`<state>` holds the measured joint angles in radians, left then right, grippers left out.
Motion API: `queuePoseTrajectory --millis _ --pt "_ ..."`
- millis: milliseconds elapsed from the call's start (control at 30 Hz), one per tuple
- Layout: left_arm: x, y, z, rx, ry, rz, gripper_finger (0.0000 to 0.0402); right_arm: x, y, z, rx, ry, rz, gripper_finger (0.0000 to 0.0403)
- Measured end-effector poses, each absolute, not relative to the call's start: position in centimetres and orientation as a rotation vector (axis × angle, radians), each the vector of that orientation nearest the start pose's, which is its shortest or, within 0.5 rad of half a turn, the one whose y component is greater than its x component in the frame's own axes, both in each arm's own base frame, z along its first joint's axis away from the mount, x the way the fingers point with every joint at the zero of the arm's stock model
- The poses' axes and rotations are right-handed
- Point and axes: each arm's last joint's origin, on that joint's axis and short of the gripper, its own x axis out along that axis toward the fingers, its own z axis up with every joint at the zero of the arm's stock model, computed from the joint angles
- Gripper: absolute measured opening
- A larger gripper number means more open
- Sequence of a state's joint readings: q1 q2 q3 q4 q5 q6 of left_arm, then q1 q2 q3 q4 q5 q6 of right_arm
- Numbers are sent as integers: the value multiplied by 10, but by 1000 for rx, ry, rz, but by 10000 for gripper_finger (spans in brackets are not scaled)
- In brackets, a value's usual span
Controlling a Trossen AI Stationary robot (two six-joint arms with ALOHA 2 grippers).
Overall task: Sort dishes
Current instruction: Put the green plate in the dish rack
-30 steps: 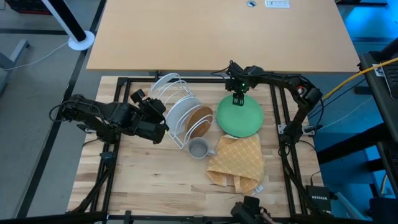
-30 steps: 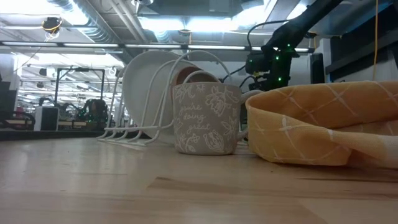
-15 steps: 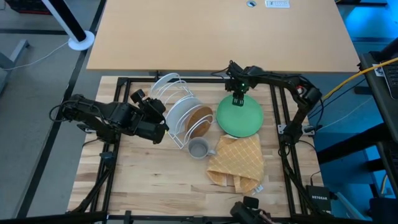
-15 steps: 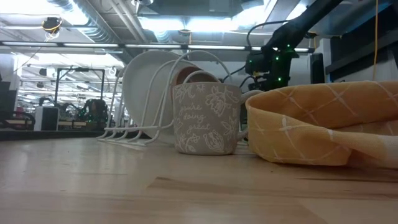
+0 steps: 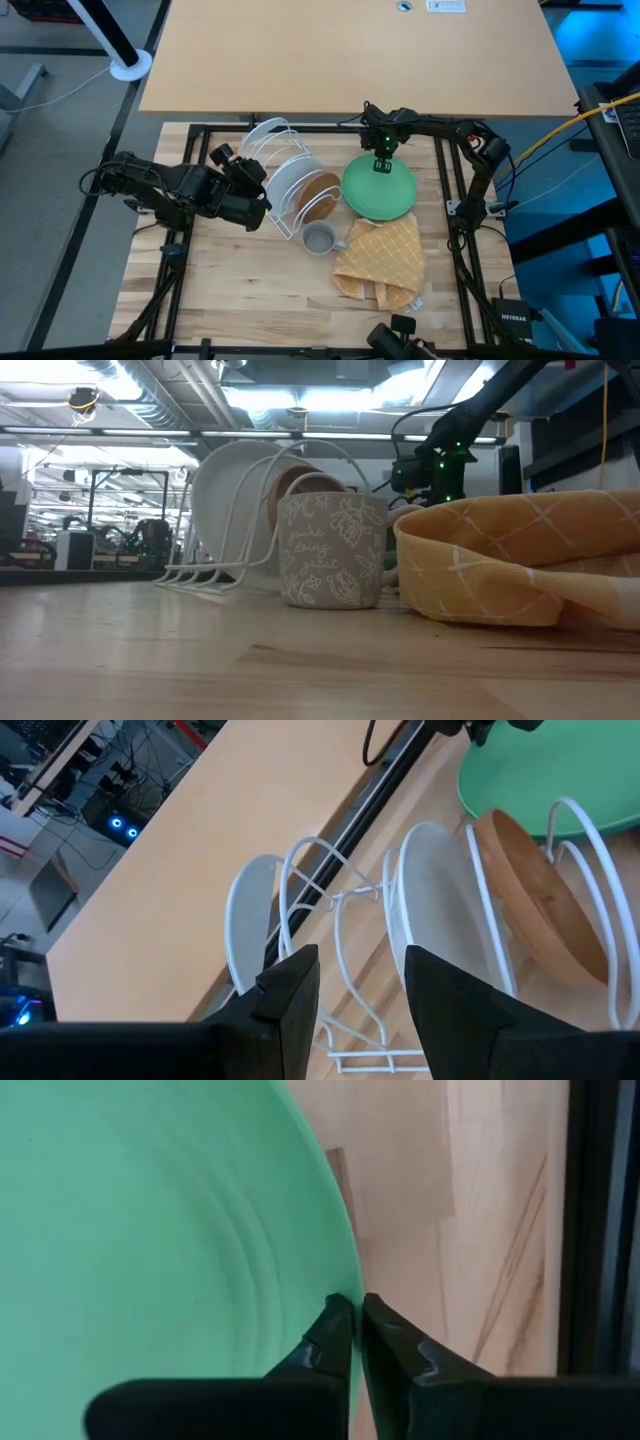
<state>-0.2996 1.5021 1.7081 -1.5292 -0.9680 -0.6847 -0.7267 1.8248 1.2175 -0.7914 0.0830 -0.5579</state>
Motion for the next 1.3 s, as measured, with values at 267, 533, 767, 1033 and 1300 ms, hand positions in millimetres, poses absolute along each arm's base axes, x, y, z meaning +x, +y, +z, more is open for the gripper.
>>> queuePoseTrajectory --millis 267,533,767,1033,1300 --pt "246 -51 394 196 806 872 141 247 -226 182 -23 1547 -312 17" --pt "246 -51 394 195 805 871 141 250 -229 205 -32 1567 -319 12" --pt "247 -50 394 210 814 868 141 254 -234 233 -45 1573 -342 11" --pt "256 -38 396 127 749 916 141 260 -235 271 -50 1547 -381 10" --pt "280 -20 407 51 625 881 141 271 -222 295 -128 1551 -382 10"
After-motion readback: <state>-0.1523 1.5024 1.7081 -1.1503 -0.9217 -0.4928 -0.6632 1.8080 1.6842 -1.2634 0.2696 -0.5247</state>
